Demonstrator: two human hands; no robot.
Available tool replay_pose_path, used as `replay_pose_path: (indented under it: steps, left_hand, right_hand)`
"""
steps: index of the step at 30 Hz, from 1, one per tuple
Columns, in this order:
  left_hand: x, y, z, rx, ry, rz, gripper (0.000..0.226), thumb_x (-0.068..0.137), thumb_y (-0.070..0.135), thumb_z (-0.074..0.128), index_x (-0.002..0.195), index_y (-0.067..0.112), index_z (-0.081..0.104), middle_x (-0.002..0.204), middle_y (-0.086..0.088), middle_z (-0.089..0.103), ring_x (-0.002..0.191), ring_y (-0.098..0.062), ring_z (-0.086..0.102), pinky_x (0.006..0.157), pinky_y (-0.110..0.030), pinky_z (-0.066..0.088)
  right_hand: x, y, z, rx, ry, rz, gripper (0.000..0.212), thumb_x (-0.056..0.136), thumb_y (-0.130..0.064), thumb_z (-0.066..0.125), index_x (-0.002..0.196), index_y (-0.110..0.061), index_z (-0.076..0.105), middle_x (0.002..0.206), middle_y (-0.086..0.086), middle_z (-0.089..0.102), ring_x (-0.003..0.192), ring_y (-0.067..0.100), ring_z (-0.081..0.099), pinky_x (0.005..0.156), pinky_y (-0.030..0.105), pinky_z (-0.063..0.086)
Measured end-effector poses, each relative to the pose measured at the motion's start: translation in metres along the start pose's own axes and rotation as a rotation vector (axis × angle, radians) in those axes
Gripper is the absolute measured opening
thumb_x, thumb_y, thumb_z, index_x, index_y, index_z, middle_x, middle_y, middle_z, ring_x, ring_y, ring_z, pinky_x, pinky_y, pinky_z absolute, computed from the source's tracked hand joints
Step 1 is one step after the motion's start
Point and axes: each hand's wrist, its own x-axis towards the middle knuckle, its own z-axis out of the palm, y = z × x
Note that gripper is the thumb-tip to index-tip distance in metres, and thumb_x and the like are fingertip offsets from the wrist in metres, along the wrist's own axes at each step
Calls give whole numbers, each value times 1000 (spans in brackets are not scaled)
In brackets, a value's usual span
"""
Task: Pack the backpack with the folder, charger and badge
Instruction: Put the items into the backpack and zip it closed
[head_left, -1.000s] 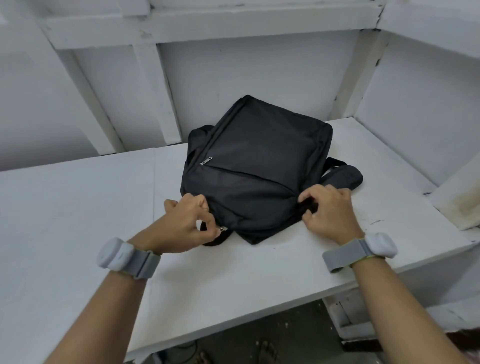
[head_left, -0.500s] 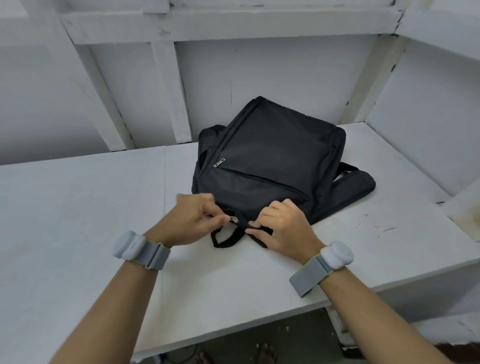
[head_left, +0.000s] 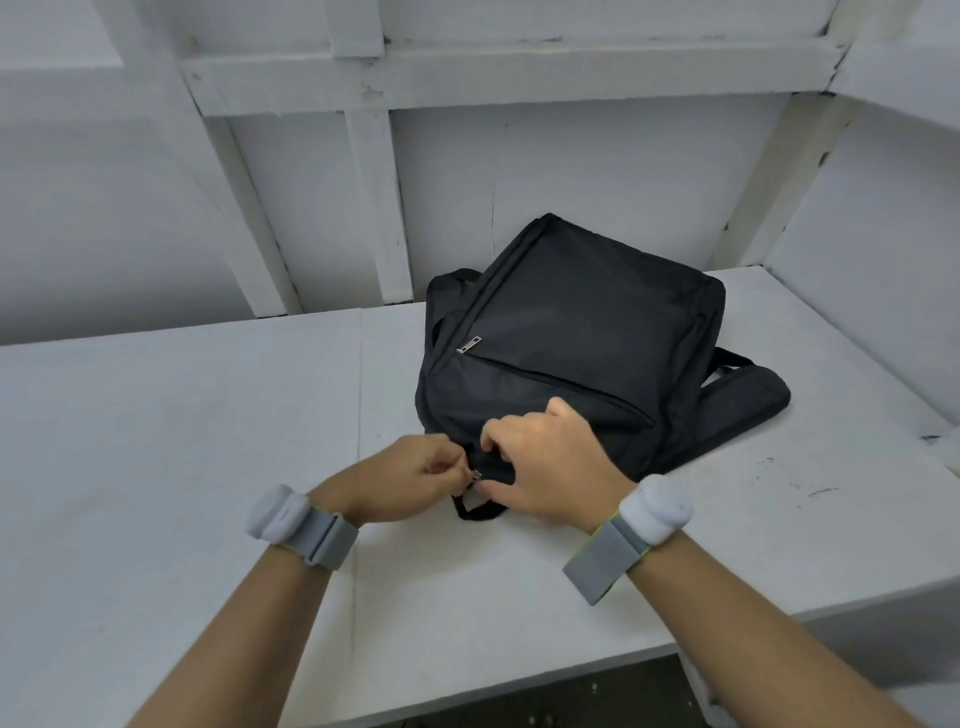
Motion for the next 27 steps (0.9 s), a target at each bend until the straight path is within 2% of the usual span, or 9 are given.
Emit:
replay_pose_path:
  steps: [3, 6, 8, 11, 13, 16, 19, 23, 27]
  left_hand:
    - [-3, -10, -5, 77, 37, 62, 24, 97, 27, 53, 79, 13, 59, 76, -1, 59, 71, -13, 51, 64, -17, 37]
    - [-3, -30, -26, 127, 159, 35, 25, 97, 38, 55, 82, 19, 62, 79, 6, 59, 74, -10, 54, 75, -25, 40]
    - [1, -40, -32, 194, 181, -18, 26, 96, 46, 52, 85, 25, 64, 83, 10, 59, 77, -6, 53, 84, -34, 38]
    - [9, -43, -28, 224, 240, -49, 25, 97, 46, 50, 84, 28, 61, 83, 11, 56, 77, -2, 51, 88, -38, 37]
    - [9, -39, -27, 145, 254, -21, 22, 96, 40, 53, 79, 28, 57, 81, 9, 56, 77, -7, 53, 82, -36, 42]
    - [5, -38, -27, 137, 100, -4, 26, 94, 37, 58, 71, 25, 55, 78, 0, 60, 74, -16, 55, 68, -26, 42]
    - [2, -49, -28, 206, 42, -10, 29, 94, 39, 57, 73, 19, 55, 73, 6, 56, 68, -9, 51, 63, -20, 37]
    - [9, -72, -44, 186, 172, -51, 32, 96, 42, 53, 68, 30, 45, 72, 9, 54, 73, -13, 51, 75, -33, 41]
    - [46, -76, -53, 295, 427, -139, 28, 99, 44, 44, 77, 27, 44, 79, 8, 58, 76, -18, 52, 78, -34, 30]
  right_hand:
    - [9, -7, 2, -62, -38, -34, 22, 66, -38, 72, 65, -27, 53, 58, -8, 59, 49, 15, 50, 64, 32, 32]
    - [10, -2, -4, -16, -74, -3, 19, 81, -30, 58, 67, -25, 47, 62, -9, 51, 49, 9, 32, 72, 30, 22]
    - [15, -3, -13, -39, -138, -18, 16, 83, -29, 54, 69, -24, 48, 63, -8, 49, 50, 9, 32, 74, 31, 22]
    - [30, -10, -21, -125, -224, -19, 17, 80, -30, 54, 67, -22, 46, 60, -7, 43, 52, 18, 38, 72, 33, 22]
    - [38, -15, -20, -147, -239, 0, 23, 80, -37, 55, 67, -22, 44, 61, -6, 42, 53, 18, 38, 74, 34, 23]
    - [43, -21, -13, -133, -256, -12, 29, 87, -48, 52, 75, -23, 48, 70, -4, 47, 63, 23, 46, 81, 36, 27]
    - [41, -23, -7, -118, -253, -82, 27, 92, -39, 47, 71, -23, 42, 63, -5, 41, 59, 23, 44, 79, 35, 24]
    - [39, -20, -11, -44, -204, -116, 26, 89, -29, 44, 65, -19, 38, 55, -4, 39, 51, 22, 32, 75, 34, 21]
    - [40, -11, -18, 52, -247, -138, 27, 84, -30, 49, 64, -19, 35, 54, -5, 37, 57, 22, 27, 89, 37, 31]
